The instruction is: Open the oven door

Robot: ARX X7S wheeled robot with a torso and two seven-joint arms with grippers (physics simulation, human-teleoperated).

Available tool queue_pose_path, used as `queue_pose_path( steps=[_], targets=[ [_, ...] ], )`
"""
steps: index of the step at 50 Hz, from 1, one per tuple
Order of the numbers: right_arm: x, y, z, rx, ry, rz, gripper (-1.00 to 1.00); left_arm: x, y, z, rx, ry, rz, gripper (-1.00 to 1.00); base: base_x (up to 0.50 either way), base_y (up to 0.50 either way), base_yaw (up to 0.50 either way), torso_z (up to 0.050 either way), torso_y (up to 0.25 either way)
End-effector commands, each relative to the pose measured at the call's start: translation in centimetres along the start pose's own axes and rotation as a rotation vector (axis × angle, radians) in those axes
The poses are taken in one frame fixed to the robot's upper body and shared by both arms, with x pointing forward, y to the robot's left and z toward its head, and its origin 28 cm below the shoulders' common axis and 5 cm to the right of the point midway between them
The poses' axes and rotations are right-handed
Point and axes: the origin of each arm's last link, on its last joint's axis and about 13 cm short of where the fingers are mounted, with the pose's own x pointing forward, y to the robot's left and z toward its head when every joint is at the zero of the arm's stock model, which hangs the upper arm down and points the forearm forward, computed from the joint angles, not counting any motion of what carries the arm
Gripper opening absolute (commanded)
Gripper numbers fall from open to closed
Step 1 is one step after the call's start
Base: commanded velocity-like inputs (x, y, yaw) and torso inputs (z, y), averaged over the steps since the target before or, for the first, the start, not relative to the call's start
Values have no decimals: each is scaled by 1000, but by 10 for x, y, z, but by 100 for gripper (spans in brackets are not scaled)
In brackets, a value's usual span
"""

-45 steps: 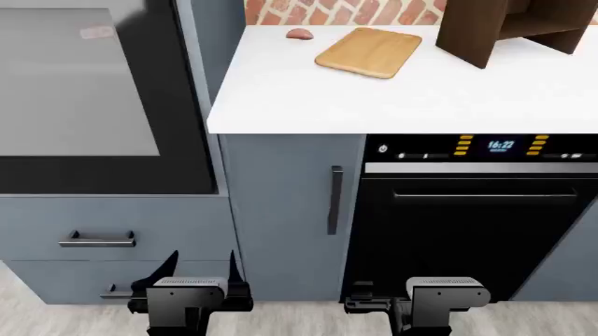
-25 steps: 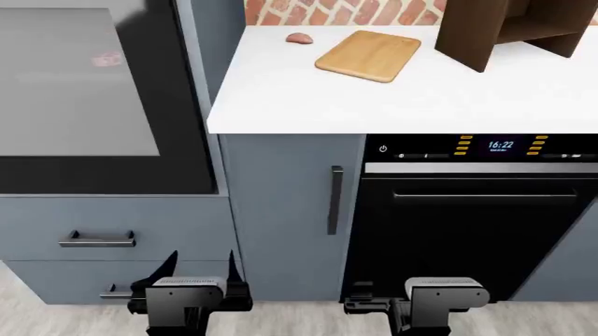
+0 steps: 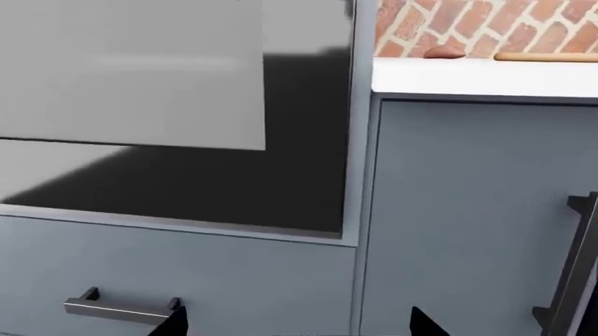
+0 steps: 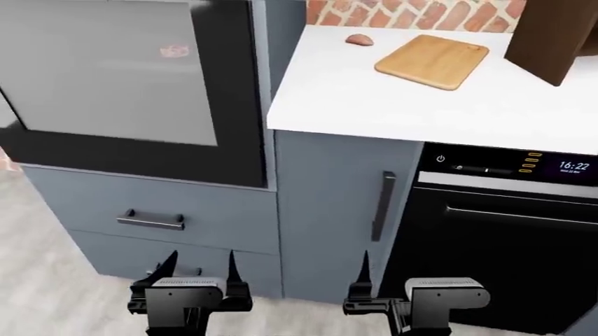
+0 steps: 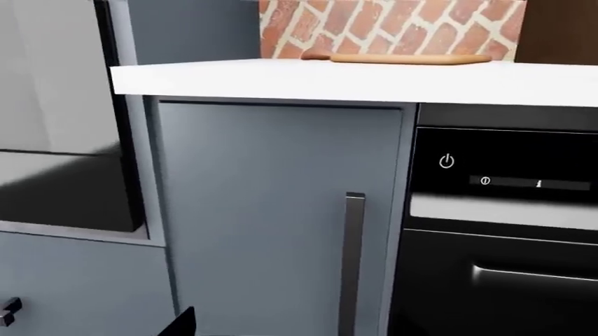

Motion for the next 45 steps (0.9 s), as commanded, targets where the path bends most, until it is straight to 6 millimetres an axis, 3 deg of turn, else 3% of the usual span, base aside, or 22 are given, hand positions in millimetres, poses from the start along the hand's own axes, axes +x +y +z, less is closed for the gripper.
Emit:
queue_pose_path(
  steps=[1,18,32,45],
  targets=[
    [-1,1,0,1,2,10,100,0,0,0,-2,-2,0,100,0,0,500,0,0],
    [-3,2,-3,-21,4,21,100,-1,0,1,-3,-5,6,100,0,0,500,0,0],
    [-4,4,-2,-48,2,56,100,-1,0,1,-5,-3,8,100,4,1,11,0,0],
    [-4,4,0,-40,-9,78,100,0,0,0,-6,-1,6,100,242,68,0,0,0]
  ],
)
